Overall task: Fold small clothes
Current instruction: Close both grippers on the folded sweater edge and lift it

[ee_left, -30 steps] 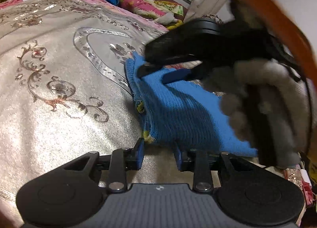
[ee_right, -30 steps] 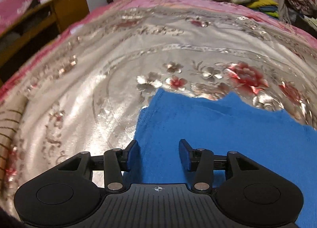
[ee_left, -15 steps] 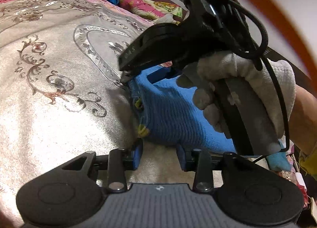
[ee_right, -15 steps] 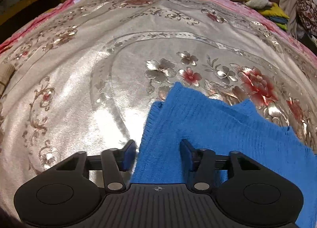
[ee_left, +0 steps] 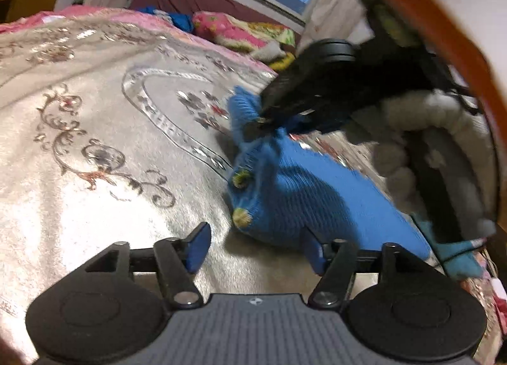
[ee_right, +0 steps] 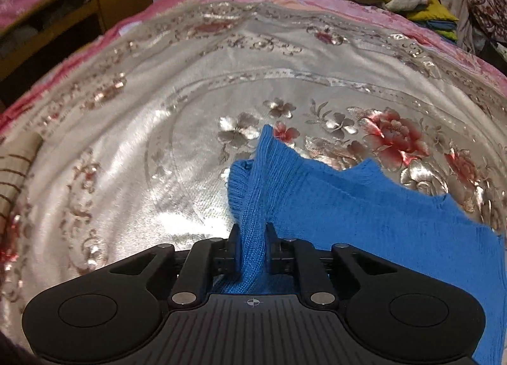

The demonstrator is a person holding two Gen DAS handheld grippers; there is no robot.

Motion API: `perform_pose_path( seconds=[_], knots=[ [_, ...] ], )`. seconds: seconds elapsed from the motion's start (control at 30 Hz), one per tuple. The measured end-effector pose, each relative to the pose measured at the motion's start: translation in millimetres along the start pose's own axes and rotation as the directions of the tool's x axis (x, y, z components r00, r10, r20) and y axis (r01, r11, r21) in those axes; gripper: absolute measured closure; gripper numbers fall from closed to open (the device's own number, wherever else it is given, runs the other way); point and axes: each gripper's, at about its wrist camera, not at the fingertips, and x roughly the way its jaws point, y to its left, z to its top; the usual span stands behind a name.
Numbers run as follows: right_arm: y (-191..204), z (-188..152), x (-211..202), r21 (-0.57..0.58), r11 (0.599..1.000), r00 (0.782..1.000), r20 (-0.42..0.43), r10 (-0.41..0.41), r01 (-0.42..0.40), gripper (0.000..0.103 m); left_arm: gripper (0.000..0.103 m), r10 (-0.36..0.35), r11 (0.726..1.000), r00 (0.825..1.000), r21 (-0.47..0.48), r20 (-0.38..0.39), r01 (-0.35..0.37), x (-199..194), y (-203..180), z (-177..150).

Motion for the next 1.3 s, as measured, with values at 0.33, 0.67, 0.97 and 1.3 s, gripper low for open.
perform_pose_path(
  seconds=[0.33, 0.67, 0.97, 1.3],
  knots=[
    [-43, -4, -41, 0.107, 0.988, 0.992, 0.073, 0.106, -0.113, 0.091, 0.028, 0.100, 0.995, 0.993, 0.006, 0.059, -0.100, 26, -32, 0],
    [-109, -14, -77, 0.229, 0.950, 0.969, 0.169, 0.179, -0.215, 0.092, 0.079, 0.024, 0.996, 0.996, 0.087, 0.091, -0.031, 33, -83, 26],
    [-203, -38, -116, 0.344, 0.908, 0.951, 0.272, 0.148, -0.240, 0.092, 0.080, -0.114, 0.962, 0.991, 0.257, 0.076, 0.091, 46, -170, 33],
    [-296, -103, -81, 0.505, 0.831, 0.963, 0.237, 0.128, -0.235, 0.091, 0.079, -0.093, 0.893, 0.993, 0.436, -0.071, 0.115, 102, -239, -19]
  ],
)
